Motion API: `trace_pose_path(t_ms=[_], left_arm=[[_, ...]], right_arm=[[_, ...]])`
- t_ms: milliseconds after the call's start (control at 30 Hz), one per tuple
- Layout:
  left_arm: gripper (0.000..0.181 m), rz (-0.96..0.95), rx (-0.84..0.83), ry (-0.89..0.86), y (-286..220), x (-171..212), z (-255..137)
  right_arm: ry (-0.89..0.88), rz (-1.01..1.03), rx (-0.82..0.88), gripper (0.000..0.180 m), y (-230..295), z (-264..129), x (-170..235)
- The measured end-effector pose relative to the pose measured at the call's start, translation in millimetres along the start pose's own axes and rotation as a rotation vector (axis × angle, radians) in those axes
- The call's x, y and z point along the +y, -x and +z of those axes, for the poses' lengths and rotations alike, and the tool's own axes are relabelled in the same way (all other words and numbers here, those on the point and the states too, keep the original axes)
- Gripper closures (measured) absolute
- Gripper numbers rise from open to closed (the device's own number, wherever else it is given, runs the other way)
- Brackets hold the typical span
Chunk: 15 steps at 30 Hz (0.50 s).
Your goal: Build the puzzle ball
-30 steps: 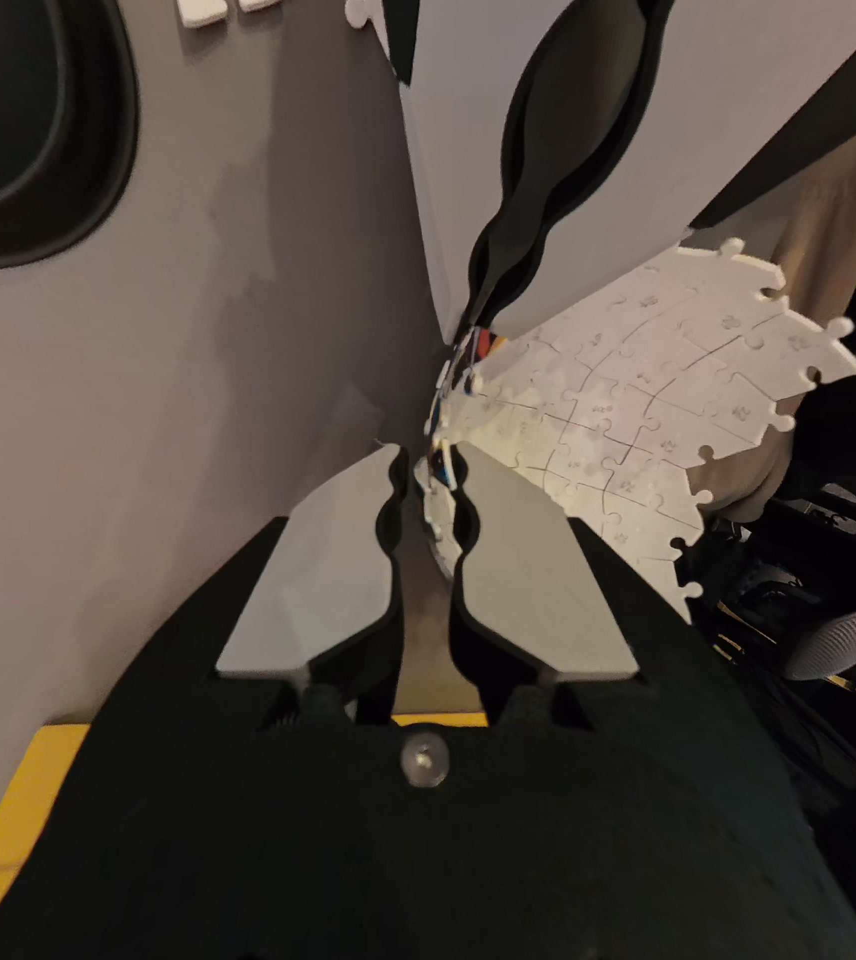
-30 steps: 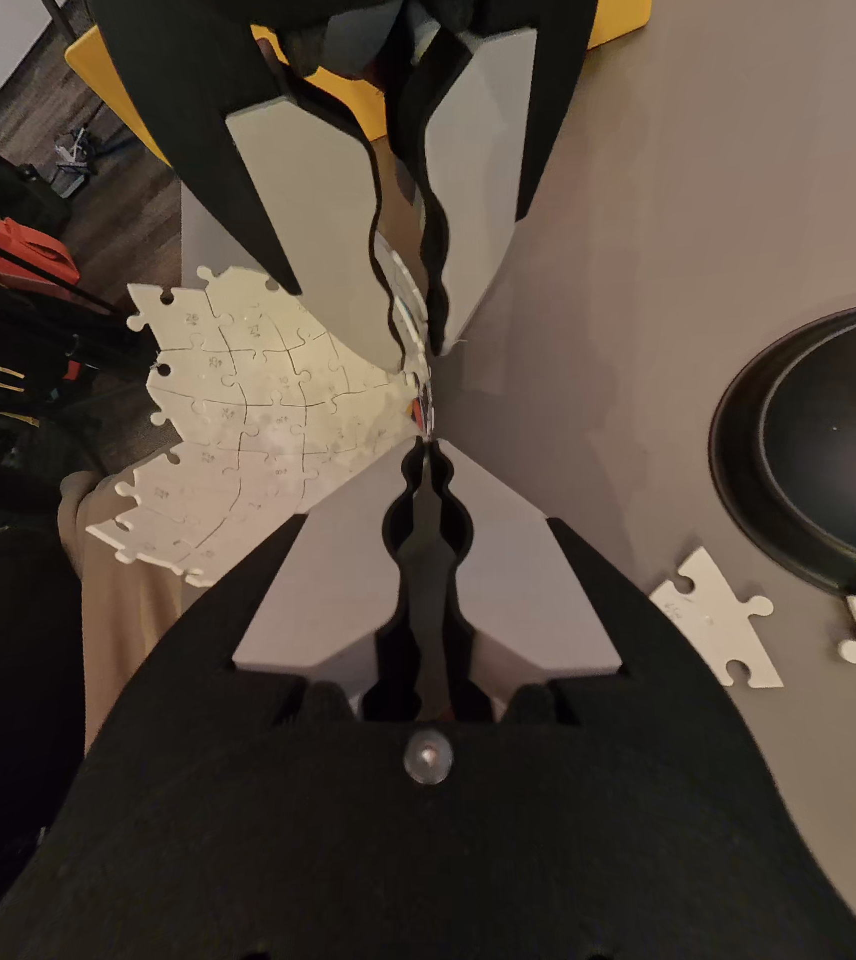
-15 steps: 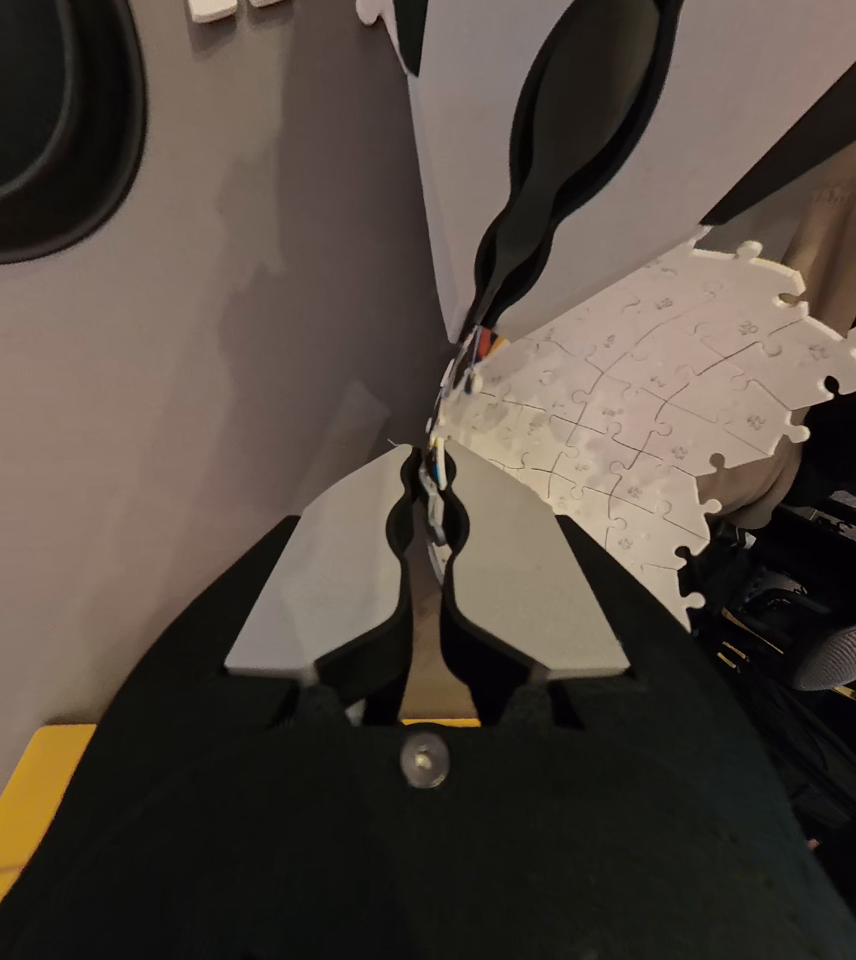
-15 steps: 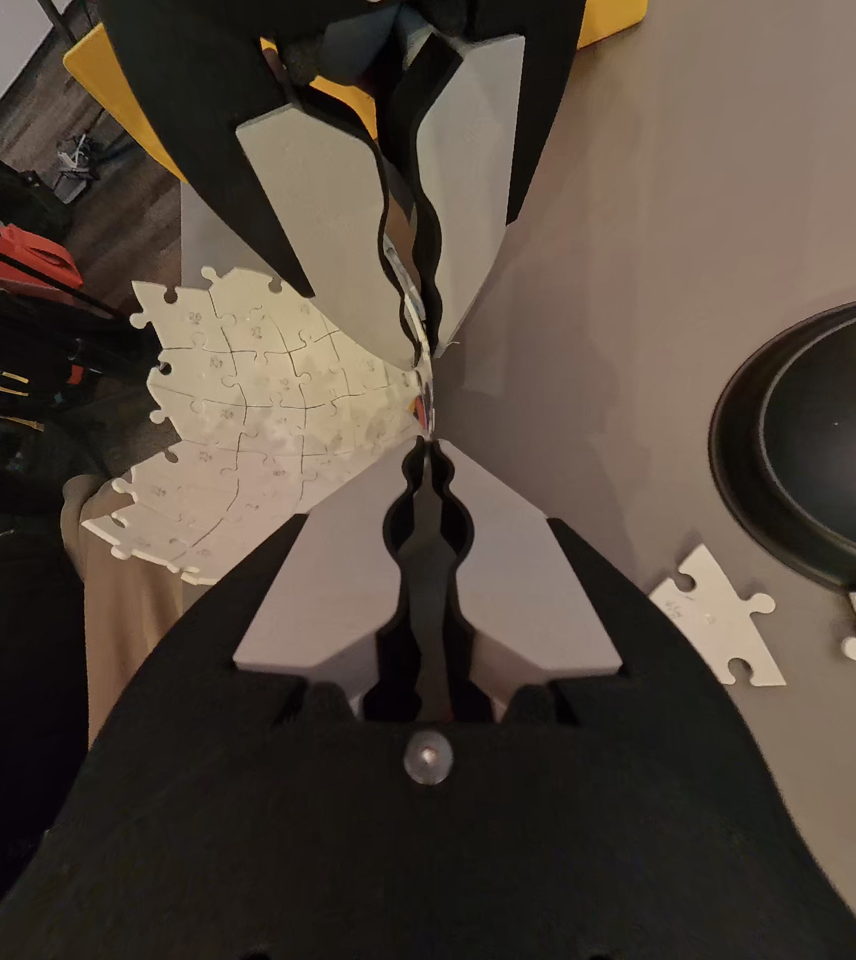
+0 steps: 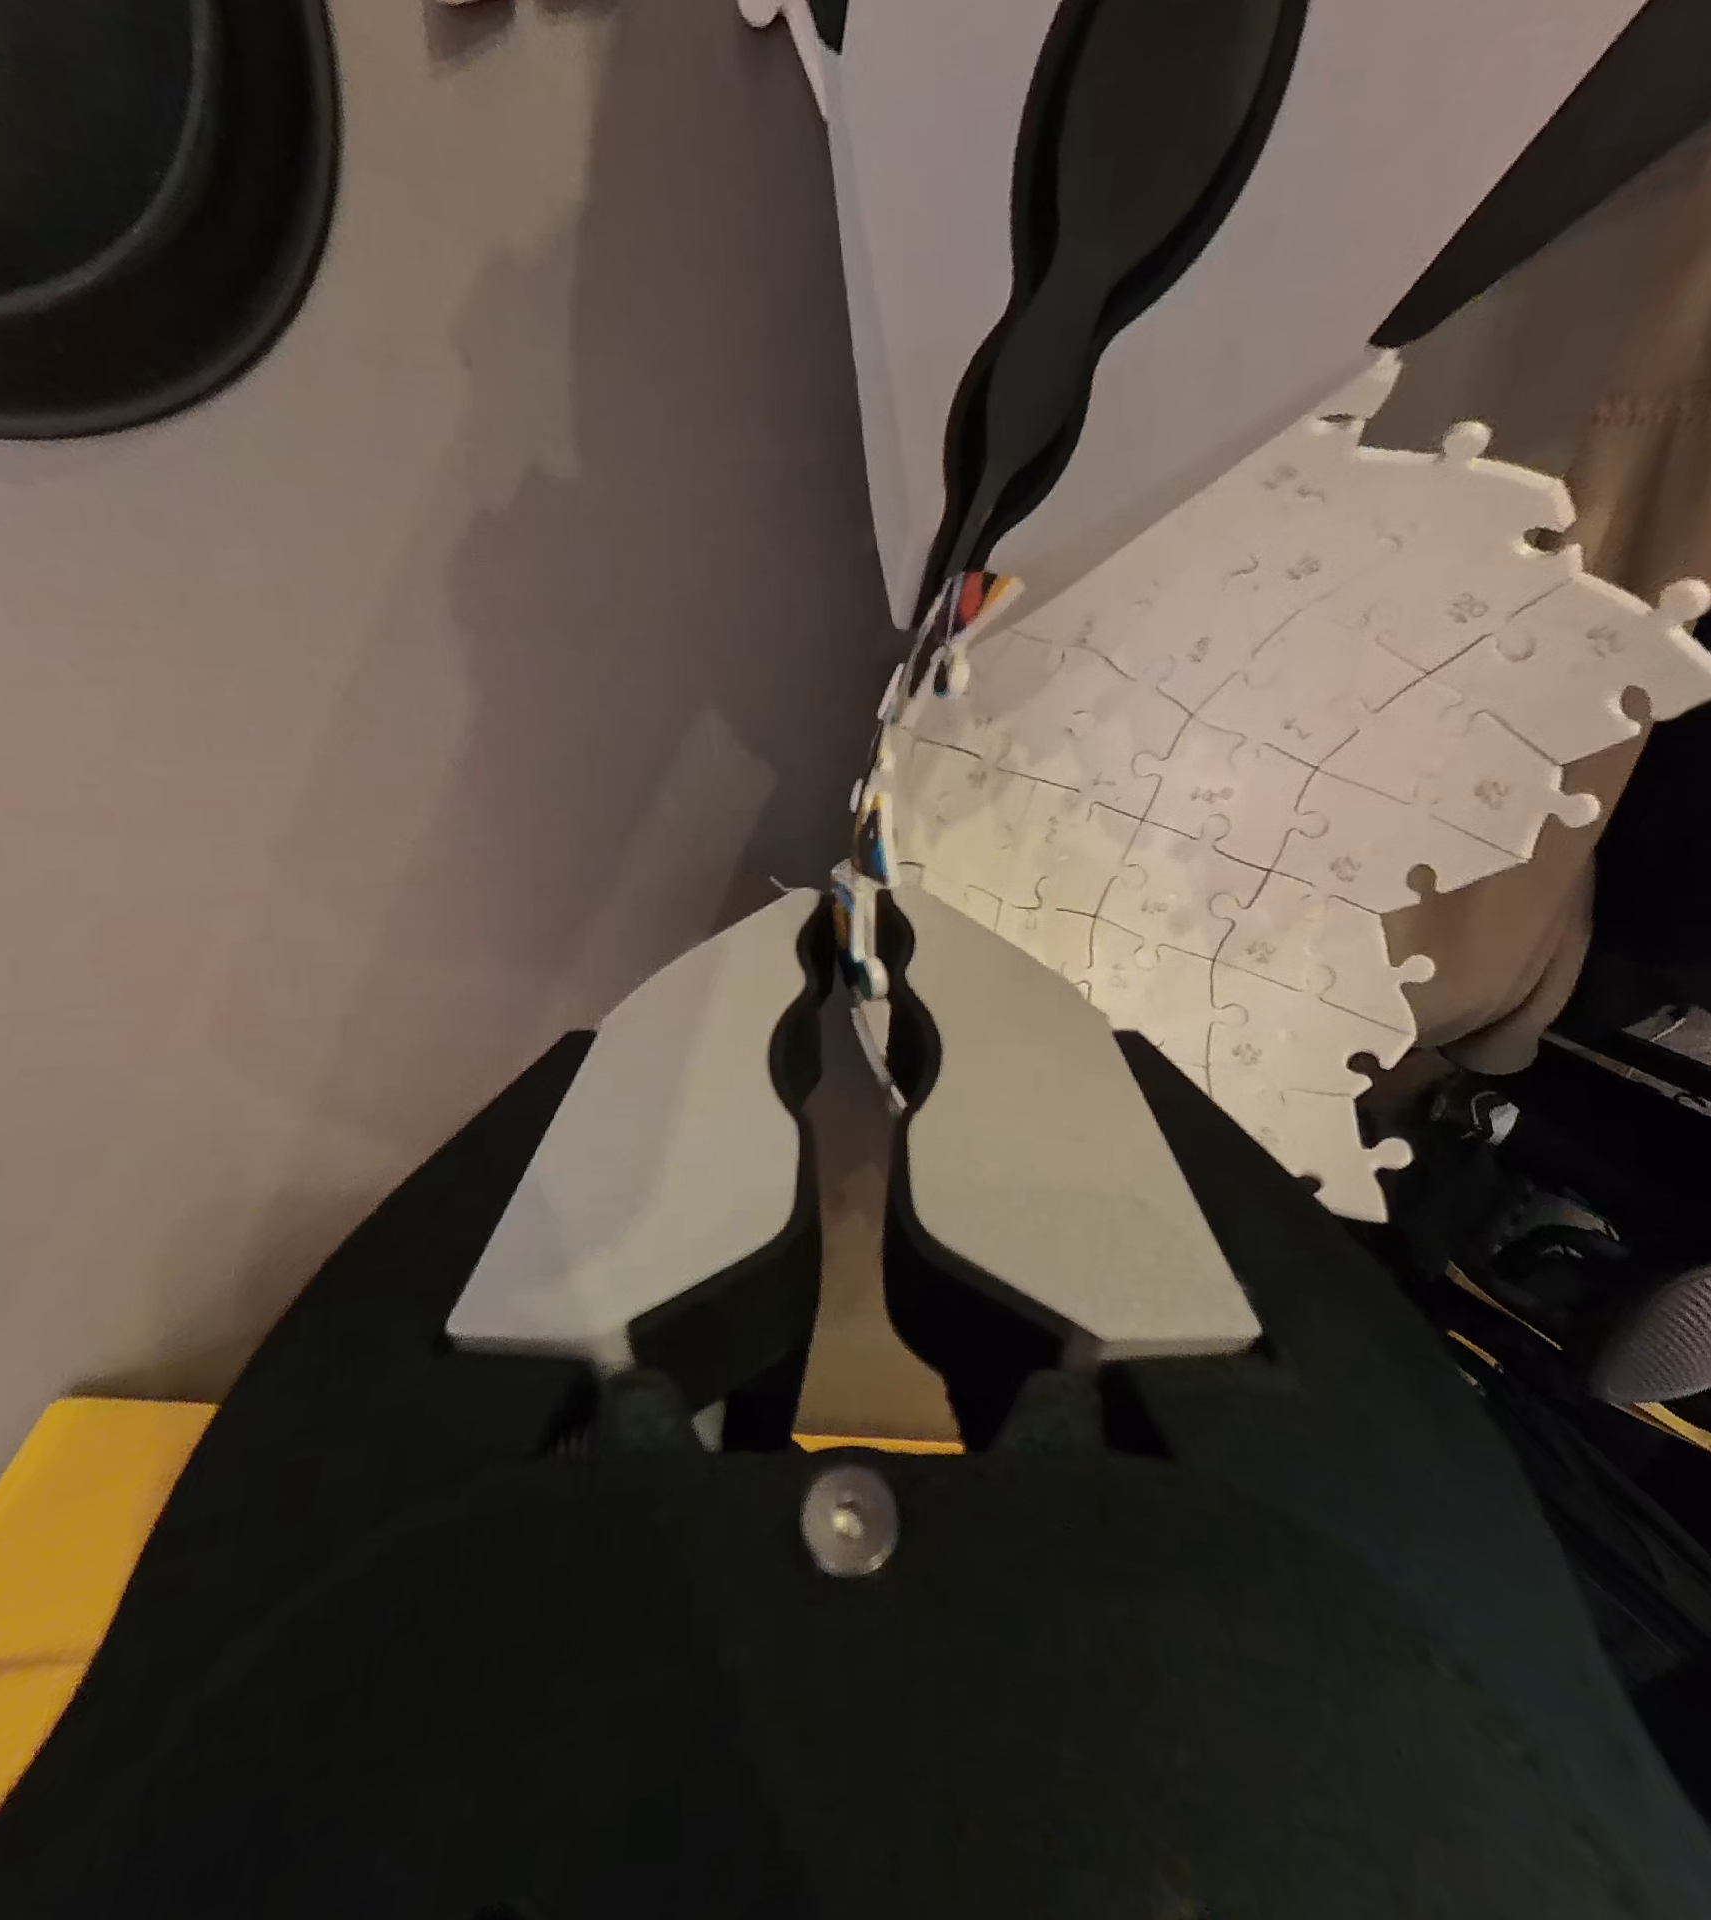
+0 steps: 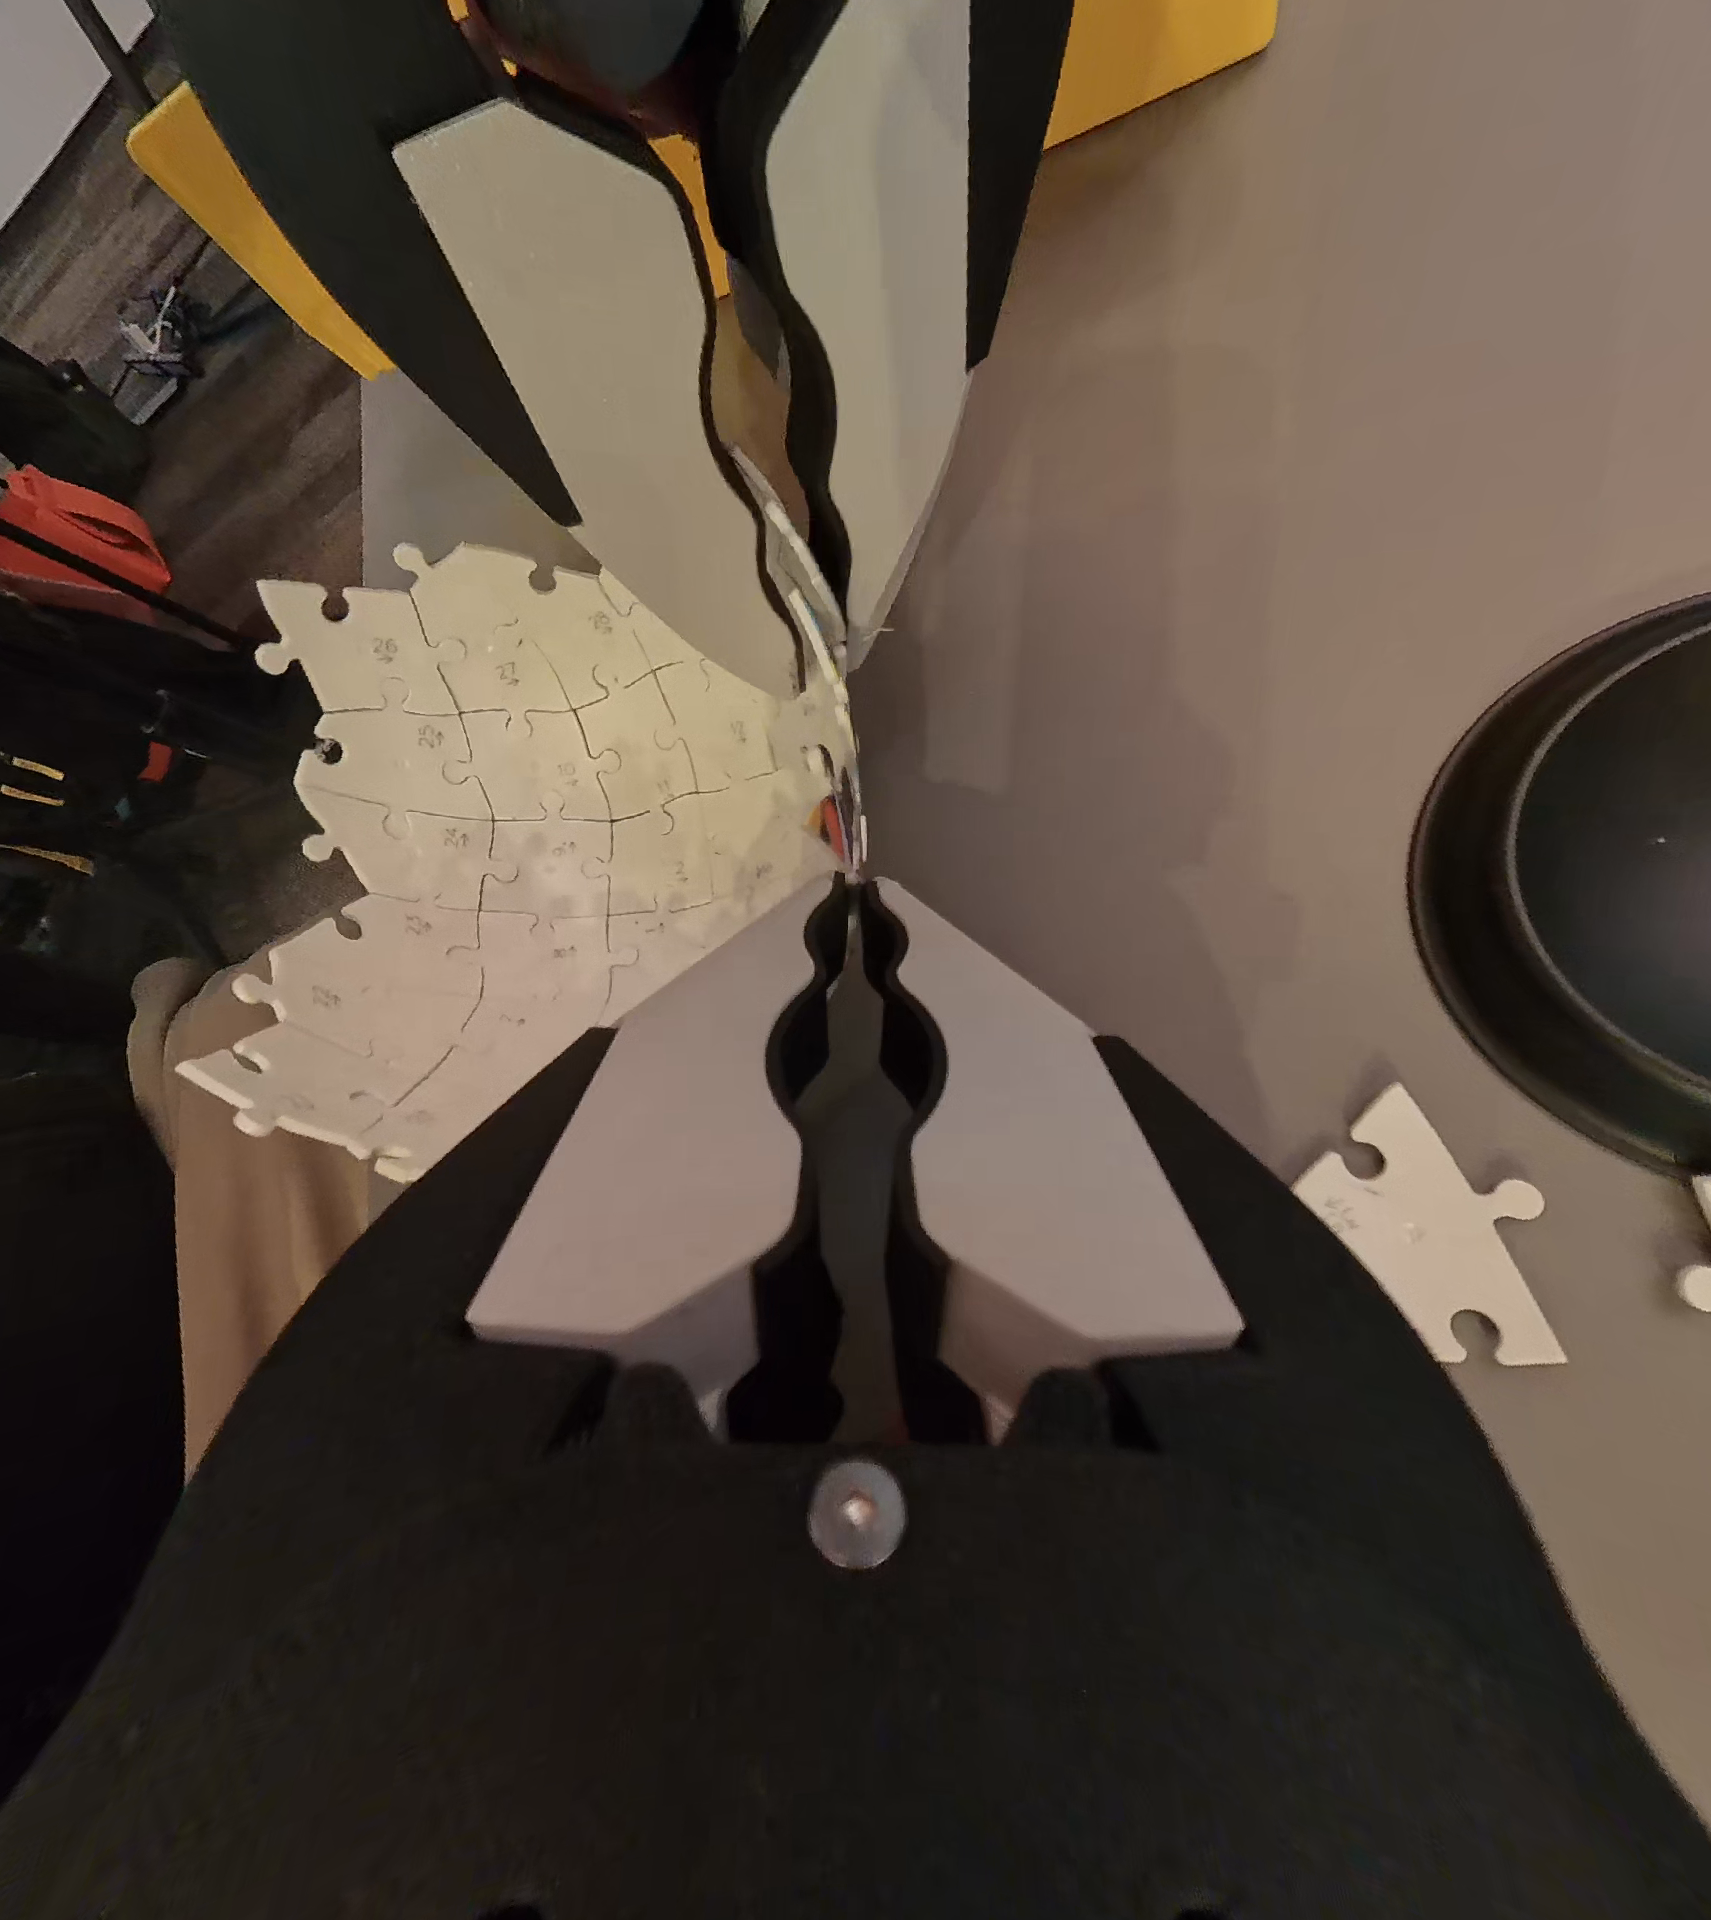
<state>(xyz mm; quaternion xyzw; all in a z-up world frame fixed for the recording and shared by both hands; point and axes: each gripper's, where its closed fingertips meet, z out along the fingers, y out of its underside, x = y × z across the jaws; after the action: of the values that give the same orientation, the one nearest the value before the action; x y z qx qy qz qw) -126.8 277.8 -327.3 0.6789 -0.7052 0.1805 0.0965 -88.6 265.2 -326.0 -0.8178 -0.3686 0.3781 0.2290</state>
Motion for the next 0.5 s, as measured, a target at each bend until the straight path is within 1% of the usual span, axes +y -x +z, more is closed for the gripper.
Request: trace_pose_path(t_ms=[267,367,467,500], left_arm=[[0.177,-0.016,-0.001,-0.032,1,0,0],[0.177,-0.009,0.000,-0.025,0,1,1],[0.177,-0.012,-0.001,-0.026,1,1,1],[0.177,-0.014,0.003,-0.031,1,1,1]], right_arm=[[-0.005,0.007,0.009,0.179,-1,0,-1],[-0.009,-0.017,0.032,0.170,-3,-4,-6],[-0.015,-0.088,0.067,0.161,-3,-11,-14],[-0.016,-0.104,0.064,0.163,-2,-11,-17]])
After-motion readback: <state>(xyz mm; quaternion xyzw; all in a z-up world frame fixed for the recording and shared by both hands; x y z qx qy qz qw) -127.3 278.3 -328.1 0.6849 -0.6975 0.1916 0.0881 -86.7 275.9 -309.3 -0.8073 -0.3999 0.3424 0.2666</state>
